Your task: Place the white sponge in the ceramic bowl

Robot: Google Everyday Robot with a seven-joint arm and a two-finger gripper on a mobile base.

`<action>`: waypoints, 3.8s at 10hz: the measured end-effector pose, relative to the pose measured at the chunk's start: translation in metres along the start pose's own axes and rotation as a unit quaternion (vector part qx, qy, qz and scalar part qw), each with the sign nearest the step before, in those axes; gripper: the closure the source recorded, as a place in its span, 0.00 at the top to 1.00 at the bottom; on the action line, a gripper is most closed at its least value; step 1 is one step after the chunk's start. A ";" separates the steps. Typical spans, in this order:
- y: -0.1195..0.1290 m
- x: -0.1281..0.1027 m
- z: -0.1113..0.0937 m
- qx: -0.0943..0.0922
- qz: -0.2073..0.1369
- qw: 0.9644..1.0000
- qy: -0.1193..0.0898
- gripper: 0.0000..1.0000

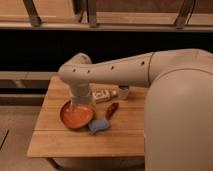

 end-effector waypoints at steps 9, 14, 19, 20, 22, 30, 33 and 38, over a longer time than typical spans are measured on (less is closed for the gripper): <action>0.000 -0.002 -0.001 0.002 -0.002 1.000 -0.003 0.65; 0.074 -0.035 -0.005 -0.051 -0.126 0.988 -0.070 0.65; 0.002 -0.042 0.042 -0.089 -0.050 0.994 -0.039 0.65; -0.014 -0.046 0.048 -0.078 -0.039 0.996 -0.031 0.65; -0.040 -0.053 0.059 -0.058 -0.015 0.998 -0.014 0.65; -0.072 -0.050 0.072 -0.011 0.035 0.999 0.023 0.65; -0.096 -0.013 0.080 0.020 0.054 0.997 0.056 0.65; -0.145 0.017 0.104 0.015 0.121 0.989 0.085 0.65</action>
